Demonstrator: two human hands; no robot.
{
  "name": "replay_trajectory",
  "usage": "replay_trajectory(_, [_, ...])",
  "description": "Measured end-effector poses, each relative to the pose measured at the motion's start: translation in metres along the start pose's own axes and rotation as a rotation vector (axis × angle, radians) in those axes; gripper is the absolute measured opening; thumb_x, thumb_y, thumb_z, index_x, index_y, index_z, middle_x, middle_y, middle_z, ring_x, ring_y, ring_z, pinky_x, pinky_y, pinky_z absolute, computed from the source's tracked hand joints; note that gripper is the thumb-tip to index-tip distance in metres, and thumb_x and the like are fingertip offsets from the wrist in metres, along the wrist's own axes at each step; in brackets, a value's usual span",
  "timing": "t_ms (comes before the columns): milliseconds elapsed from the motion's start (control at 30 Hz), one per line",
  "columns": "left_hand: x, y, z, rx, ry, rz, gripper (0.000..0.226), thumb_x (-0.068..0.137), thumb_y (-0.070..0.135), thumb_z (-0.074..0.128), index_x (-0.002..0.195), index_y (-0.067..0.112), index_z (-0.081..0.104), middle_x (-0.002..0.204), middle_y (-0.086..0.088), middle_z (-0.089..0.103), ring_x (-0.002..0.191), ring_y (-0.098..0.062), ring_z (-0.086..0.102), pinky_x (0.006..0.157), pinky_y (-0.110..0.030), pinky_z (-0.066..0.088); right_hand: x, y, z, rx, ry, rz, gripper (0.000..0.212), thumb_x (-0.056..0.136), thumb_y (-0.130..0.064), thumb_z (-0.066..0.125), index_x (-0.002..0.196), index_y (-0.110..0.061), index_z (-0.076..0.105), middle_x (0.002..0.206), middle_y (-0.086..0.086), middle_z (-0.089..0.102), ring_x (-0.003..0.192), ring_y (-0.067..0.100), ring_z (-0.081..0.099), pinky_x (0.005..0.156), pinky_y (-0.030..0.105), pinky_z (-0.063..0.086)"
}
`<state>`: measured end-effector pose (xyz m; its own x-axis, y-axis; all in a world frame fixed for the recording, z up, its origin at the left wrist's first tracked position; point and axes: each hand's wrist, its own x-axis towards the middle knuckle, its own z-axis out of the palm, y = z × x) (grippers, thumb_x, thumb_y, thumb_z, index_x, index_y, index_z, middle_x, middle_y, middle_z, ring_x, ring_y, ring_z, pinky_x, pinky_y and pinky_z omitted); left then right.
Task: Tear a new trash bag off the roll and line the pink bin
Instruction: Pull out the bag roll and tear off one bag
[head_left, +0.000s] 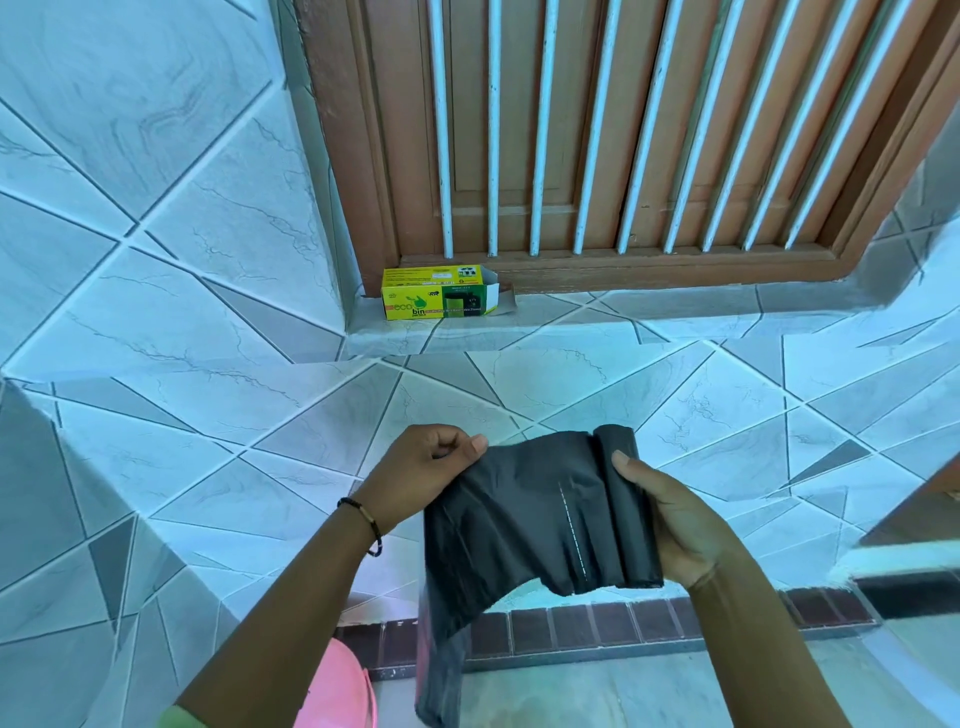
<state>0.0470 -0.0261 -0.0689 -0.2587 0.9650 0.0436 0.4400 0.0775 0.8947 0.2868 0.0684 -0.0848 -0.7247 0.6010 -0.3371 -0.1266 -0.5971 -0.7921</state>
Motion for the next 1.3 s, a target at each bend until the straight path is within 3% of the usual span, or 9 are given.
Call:
replay_trajectory(133, [0.001,-0.002,0.015,-0.018,-0.159,-0.070,0.065,0.069,0.078,0.048,0.073,0.015,0.059,0.070,-0.003,0.044,0.067,-0.013,0.042,0.067,-0.028,0.032,0.006,0.005,0.012,-0.028,0.006,-0.020,0.076,0.048,-0.038,0.089,0.111,0.000,0.066,0.106,0.021,0.067,0.088,0.031,0.067,0.080,0.040,0.057])
replay_trajectory(300, [-0.003,0.000,0.019,-0.147,-0.098,0.011,0.021,0.088,0.027,0.060,0.070,0.018,0.065,0.061,0.015,0.058,0.062,0.001,0.050,0.065,-0.009,0.039,0.008,0.009,0.016,-0.053,0.091,-0.052,0.090,0.045,-0.038,0.090,0.117,0.008,0.059,0.110,0.027,0.064,0.089,0.034,0.064,0.079,0.041,0.056])
replay_trajectory(433, [-0.005,0.000,0.009,-0.130,0.027,0.020,0.025,0.091,0.027,0.054,0.071,0.014,0.061,0.055,0.016,0.055,0.057,0.004,0.046,0.062,-0.009,0.037,0.008,0.011,0.018,-0.079,0.133,-0.073,0.095,0.040,-0.040,0.091,0.116,0.007,0.059,0.106,0.026,0.064,0.090,0.034,0.062,0.083,0.044,0.053])
replay_trajectory(600, [-0.011,0.007,0.011,-0.134,-0.207,-0.090,0.037,0.077,0.053,0.063,0.081,0.017,0.067,0.075,0.004,0.063,0.072,-0.008,0.057,0.077,-0.019,0.045,0.007,0.013,0.028,-0.104,0.109,-0.085,0.069,0.056,-0.031,0.083,0.112,0.004,0.062,0.102,0.025,0.067,0.086,0.034,0.064,0.080,0.042,0.054])
replay_trajectory(700, [-0.014,0.011,0.017,-0.185,-0.289,-0.090,0.014,0.079,0.026,0.071,0.090,0.018,0.071,0.087,0.000,0.072,0.081,-0.009,0.066,0.084,-0.024,0.052,0.007,0.014,0.035,-0.130,0.107,-0.094,0.069,0.055,-0.031,0.085,0.110,0.004,0.062,0.100,0.025,0.068,0.085,0.033,0.065,0.078,0.041,0.055])
replay_trajectory(867, [-0.017,0.005,0.019,-0.280,-0.234,-0.126,0.025,0.083,0.014,0.067,0.103,-0.001,0.068,0.099,-0.015,0.070,0.090,-0.020,0.064,0.092,-0.034,0.051,0.004,0.012,0.038,-0.137,0.157,-0.068,0.046,0.064,-0.027,0.077,0.101,-0.002,0.065,0.096,0.023,0.067,0.081,0.032,0.064,0.077,0.041,0.054])
replay_trajectory(967, [-0.019,0.003,0.022,-0.164,-0.181,-0.132,0.015,0.079,0.016,0.072,0.088,0.004,0.070,0.084,-0.009,0.069,0.078,-0.019,0.063,0.080,-0.032,0.051,0.003,0.012,0.041,-0.155,0.179,-0.051,0.043,0.065,-0.024,0.080,0.099,-0.002,0.064,0.096,0.023,0.068,0.084,0.033,0.064,0.082,0.045,0.053])
replay_trajectory(1167, [-0.021,0.009,0.031,0.285,-0.064,-0.007,0.010,0.080,0.024,0.069,0.074,0.019,0.062,0.064,0.006,0.057,0.062,-0.010,0.053,0.056,-0.017,0.038,0.002,0.012,0.047,-0.245,0.262,-0.074,0.032,0.071,-0.020,0.077,0.094,-0.003,0.064,0.087,0.021,0.069,0.074,0.031,0.065,0.070,0.039,0.055])
replay_trajectory(1300, [-0.020,0.005,0.039,0.380,0.015,-0.008,0.009,0.081,0.023,0.066,0.081,0.014,0.066,0.068,0.006,0.055,0.067,-0.014,0.052,0.059,-0.020,0.037,0.002,0.012,0.053,-0.300,0.299,-0.098,0.024,0.074,-0.017,0.076,0.091,-0.004,0.065,0.079,0.014,0.071,0.064,0.025,0.067,0.058,0.032,0.055])
